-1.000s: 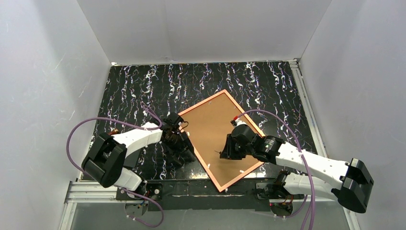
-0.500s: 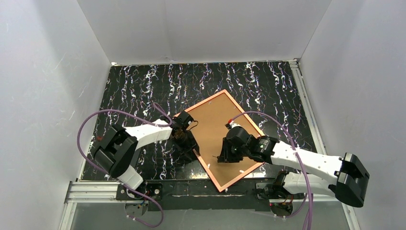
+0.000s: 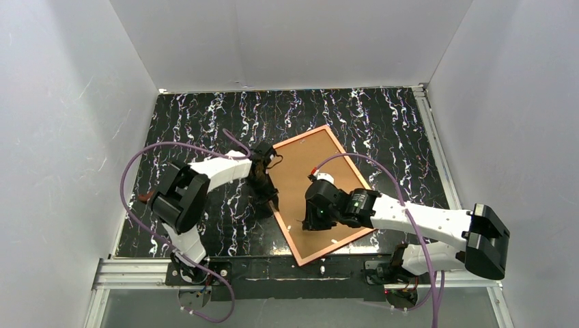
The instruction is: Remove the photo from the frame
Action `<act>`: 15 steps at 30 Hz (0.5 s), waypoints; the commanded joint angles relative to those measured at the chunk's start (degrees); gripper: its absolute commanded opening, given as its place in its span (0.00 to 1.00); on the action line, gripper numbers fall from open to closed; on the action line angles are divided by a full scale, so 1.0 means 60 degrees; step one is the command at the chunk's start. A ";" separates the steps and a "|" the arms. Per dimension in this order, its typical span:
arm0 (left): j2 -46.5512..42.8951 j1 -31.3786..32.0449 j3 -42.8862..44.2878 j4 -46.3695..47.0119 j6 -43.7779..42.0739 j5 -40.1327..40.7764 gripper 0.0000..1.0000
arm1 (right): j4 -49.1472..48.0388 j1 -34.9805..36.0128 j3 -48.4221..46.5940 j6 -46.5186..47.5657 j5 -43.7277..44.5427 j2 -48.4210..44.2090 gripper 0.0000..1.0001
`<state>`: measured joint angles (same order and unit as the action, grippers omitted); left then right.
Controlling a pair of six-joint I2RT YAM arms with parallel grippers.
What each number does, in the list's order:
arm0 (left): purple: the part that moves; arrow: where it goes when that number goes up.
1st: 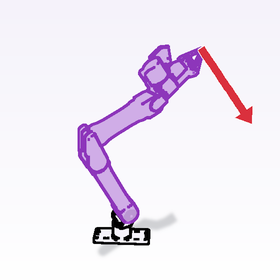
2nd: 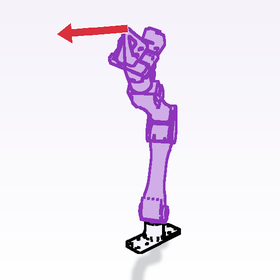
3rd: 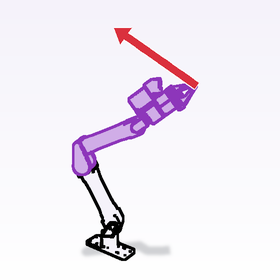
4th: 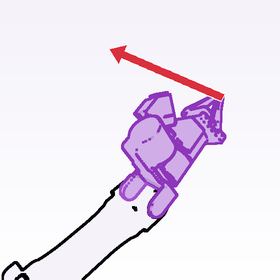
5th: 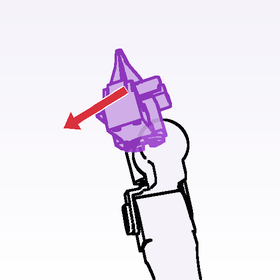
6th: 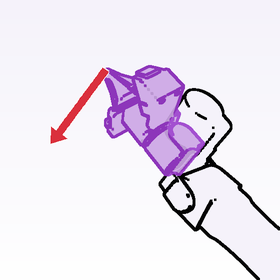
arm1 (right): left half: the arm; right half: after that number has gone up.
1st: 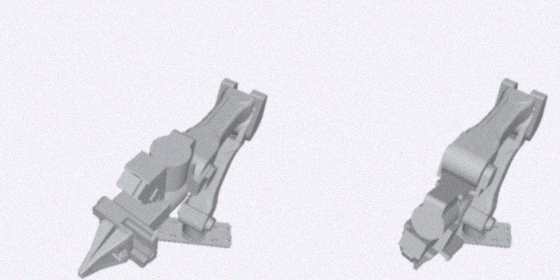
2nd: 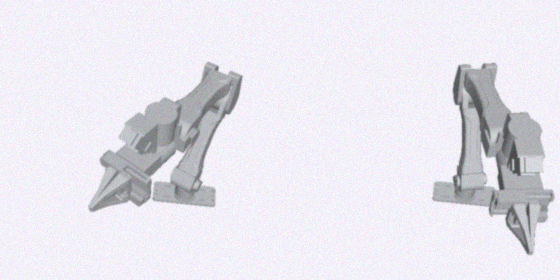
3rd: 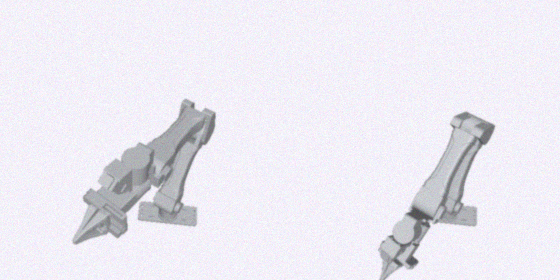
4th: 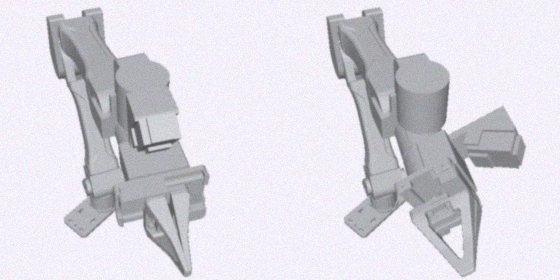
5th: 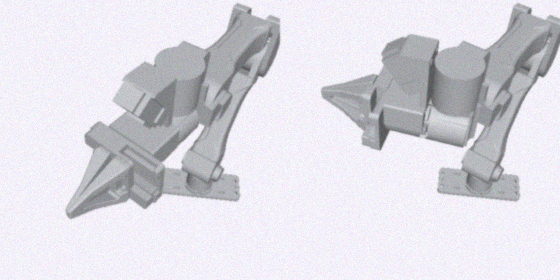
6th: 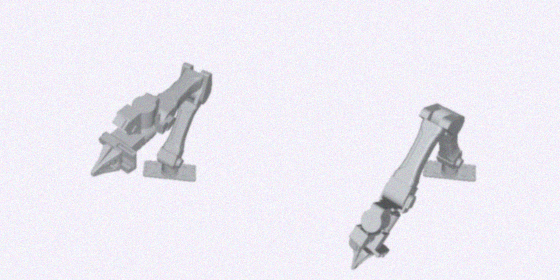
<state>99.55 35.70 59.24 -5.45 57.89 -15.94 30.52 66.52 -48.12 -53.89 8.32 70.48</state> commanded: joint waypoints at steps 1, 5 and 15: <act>0.0808 -0.0831 0.1253 -0.2768 -0.2301 -0.0301 0.00 | 0.0056 0.0053 -0.0653 -0.0041 0.0495 0.0107 0.01; 0.1430 -0.1596 0.2010 -0.3382 -0.3414 -0.0947 0.00 | -0.0166 0.0050 -0.1116 0.0197 0.0558 0.0546 0.01; 0.2029 -0.2387 0.2664 -0.3462 -0.4050 -0.2058 0.00 | -0.0286 -0.0362 -0.3071 0.0426 0.0009 0.2661 0.01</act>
<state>112.22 21.30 74.30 -17.98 35.57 -22.46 29.58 65.95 -60.84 -51.90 10.07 82.50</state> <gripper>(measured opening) 0.192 0.284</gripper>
